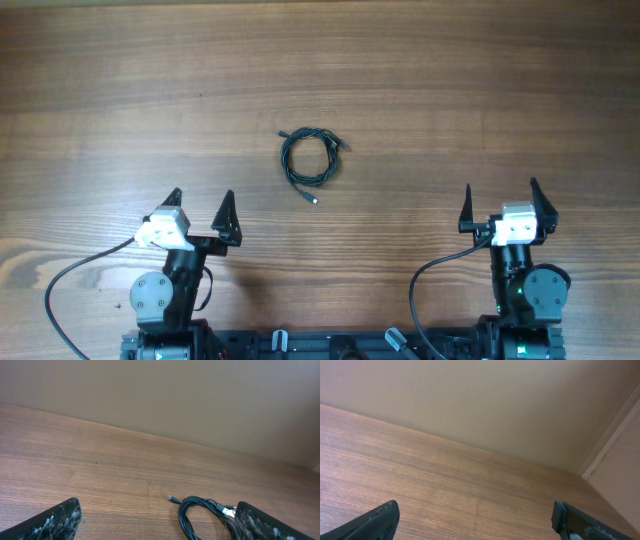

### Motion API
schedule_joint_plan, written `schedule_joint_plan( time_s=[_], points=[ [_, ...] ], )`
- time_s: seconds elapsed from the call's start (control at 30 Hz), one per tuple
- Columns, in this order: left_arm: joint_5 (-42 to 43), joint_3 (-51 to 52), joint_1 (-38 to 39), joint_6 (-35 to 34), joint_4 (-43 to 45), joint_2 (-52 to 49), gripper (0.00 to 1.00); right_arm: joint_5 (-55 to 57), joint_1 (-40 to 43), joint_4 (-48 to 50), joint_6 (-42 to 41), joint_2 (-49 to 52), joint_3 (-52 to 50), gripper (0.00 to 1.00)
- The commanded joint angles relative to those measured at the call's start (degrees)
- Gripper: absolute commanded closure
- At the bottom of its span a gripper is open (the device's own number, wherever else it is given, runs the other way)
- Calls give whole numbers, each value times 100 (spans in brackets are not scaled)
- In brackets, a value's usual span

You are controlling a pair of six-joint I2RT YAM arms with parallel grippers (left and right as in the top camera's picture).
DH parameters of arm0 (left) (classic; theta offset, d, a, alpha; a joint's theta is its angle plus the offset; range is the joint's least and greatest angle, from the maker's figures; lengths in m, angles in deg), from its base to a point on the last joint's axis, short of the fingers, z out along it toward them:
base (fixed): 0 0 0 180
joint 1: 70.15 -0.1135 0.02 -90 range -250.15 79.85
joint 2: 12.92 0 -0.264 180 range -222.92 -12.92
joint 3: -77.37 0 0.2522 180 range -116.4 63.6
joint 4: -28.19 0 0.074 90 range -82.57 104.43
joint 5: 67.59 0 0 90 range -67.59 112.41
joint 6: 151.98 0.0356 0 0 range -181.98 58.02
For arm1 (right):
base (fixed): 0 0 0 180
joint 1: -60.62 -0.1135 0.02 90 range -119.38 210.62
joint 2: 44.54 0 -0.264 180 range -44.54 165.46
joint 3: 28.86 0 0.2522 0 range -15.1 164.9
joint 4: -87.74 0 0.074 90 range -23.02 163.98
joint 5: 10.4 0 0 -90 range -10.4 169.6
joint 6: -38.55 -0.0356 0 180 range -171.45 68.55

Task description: Untangle cables

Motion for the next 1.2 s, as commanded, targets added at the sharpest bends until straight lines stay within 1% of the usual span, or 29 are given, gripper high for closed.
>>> schedule_joint_plan(
  time_s=[0.0,0.1,0.4,0.53,0.6,0.67,0.77,0.87,0.9,0.97,1.0,1.07,1.1,1.17],
  points=[
    [111,4,-26,90,-44,4,0,-85,-11,33,-52,15,-4,0],
    [111,4,-26,90,-42,4,0,-87,-11,24,225,15,-4,0],
    [111,4,-26,90,-42,4,0,-61,-11,26,223,15,-4,0],
    [111,4,-26,90,-42,4,0,-229,-11,31,136,15,-4,0],
    [111,4,-26,90,-42,4,0,-260,-11,33,-393,15,-4,0],
    [111,4,-26,87,-44,4,0,-262,-11,33,-1209,15,-4,0],
    [133,4,-24,68,-44,4,0,-264,-11,35,-1928,17,-4,0],
    [203,4,-24,-87,-42,4,0,-262,-11,31,-2959,17,-4,0],
    [210,4,-24,-127,-42,4,0,-258,-11,31,-3447,44,-4,0],
    [345,4,-24,-125,-20,4,0,-262,-11,42,-4017,87,-4,0],
    [501,0,-24,-125,-17,4,0,-345,-11,44,-4197,87,-4,0],
    [710,-46,-24,-125,-94,4,0,-785,-11,92,-4089,90,-2,0],
    [717,-146,-24,-122,-260,-11,0,-1071,-11,74,-3998,98,31,0],
    [713,-485,-26,-52,-645,-149,0,-1239,-11,-28,-3965,136,166,0]
  ],
)
